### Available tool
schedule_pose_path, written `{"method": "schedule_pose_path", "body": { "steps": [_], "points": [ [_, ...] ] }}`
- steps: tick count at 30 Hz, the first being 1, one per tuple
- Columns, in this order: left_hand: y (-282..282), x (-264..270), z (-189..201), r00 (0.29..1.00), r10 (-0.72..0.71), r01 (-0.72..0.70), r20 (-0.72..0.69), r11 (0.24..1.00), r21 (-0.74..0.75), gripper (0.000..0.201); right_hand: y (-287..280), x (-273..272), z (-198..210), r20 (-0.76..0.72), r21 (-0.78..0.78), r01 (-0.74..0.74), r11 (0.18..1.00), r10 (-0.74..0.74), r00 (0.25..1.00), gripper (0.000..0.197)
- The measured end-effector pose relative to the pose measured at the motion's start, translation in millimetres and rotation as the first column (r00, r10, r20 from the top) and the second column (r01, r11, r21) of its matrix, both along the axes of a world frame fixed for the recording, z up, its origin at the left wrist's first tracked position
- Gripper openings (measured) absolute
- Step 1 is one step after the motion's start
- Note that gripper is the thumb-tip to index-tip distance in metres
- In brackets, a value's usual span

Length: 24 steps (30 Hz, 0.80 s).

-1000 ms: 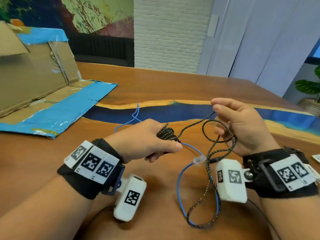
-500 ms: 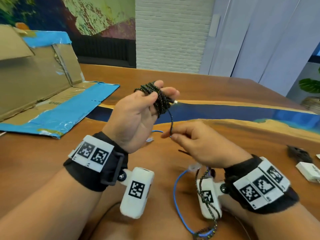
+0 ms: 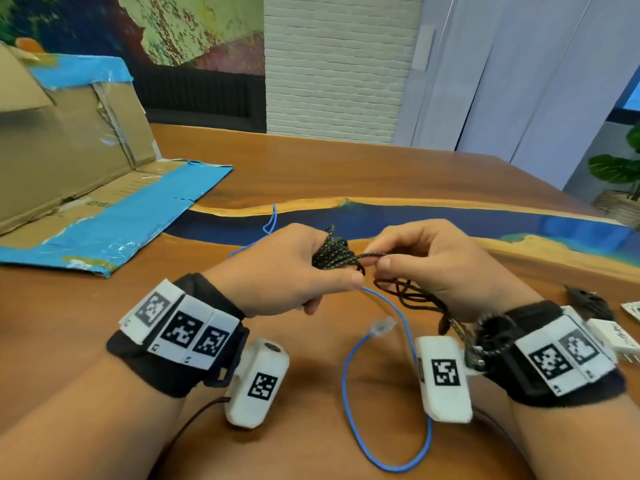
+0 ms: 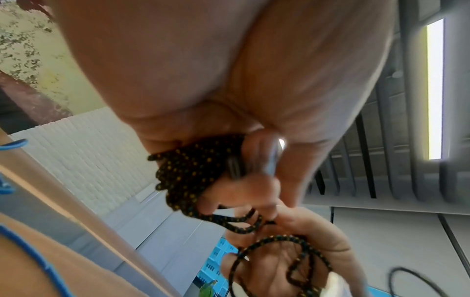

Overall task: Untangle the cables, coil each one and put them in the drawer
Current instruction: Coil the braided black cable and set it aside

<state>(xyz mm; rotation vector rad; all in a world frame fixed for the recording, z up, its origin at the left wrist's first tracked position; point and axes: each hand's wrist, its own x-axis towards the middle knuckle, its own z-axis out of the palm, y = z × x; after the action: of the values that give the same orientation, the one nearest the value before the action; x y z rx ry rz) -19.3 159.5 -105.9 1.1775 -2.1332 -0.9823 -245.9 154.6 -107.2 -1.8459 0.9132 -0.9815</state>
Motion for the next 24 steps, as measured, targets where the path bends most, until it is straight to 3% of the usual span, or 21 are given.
{"method": "schedule_pose_path", "body": {
  "steps": [1,3,6,9,14,16,17,18,19,21,22,24],
  "points": [
    [0,-1,-2,1.000,0.009,-0.010,0.016,1.000,0.005,0.031,-3,0,-2,-0.029,-0.012,0.029,1.000,-0.029,0.999,0.019],
    [-1,-3,-6,0.995,0.016,-0.009,-0.094,0.997,0.072,0.043,-7,2,-6,-0.070,-0.007,0.052,0.999,-0.053,0.996,0.018],
    [-6,-1,-7,0.942,0.059,-0.004,-0.330,0.986,0.165,0.051,-8,-1,-7,0.013,0.113,0.014,0.993,-0.016,1.000,0.018],
    [-7,-2,-7,0.899,0.118,-0.036,-0.421,0.980,0.198,0.050,-4,-4,-3,0.048,0.197,0.012,0.980,-0.021,0.999,0.016],
    [-9,-4,-6,0.831,0.226,-0.118,-0.508,0.965,0.235,0.048,-10,-5,-4,-0.093,0.084,0.214,0.973,-0.206,0.974,0.042],
    [-13,-2,-4,0.790,0.293,-0.173,-0.538,0.949,0.263,0.047,-14,-6,-7,0.028,0.154,0.218,0.964,-0.224,0.974,0.045],
    [-16,1,-3,0.758,0.339,-0.208,-0.557,0.935,0.286,0.047,-17,-9,-8,0.181,0.241,0.193,0.951,-0.240,0.954,0.045],
    [-19,5,-1,0.714,0.392,-0.245,-0.580,0.916,0.318,0.046,-20,-14,-7,0.383,0.351,0.150,0.924,-0.288,0.878,0.044],
    [-23,10,2,0.661,0.441,-0.276,-0.607,0.895,0.350,0.045,-24,-21,-4,0.562,0.438,0.104,0.893,-0.362,0.744,0.043],
    [-30,23,6,0.563,0.499,-0.325,-0.659,0.866,0.379,0.043,-31,-40,0,0.733,0.536,0.088,0.840,-0.514,0.446,0.039],
    [-32,28,7,0.526,0.511,-0.342,-0.680,0.859,0.381,0.042,-34,-48,-2,0.737,0.567,0.115,0.816,-0.564,0.372,0.034],
    [-35,35,9,0.478,0.518,-0.367,-0.709,0.852,0.374,0.040,-41,-58,-9,0.657,0.594,0.248,0.765,-0.640,0.398,0.019]
  ]
}}
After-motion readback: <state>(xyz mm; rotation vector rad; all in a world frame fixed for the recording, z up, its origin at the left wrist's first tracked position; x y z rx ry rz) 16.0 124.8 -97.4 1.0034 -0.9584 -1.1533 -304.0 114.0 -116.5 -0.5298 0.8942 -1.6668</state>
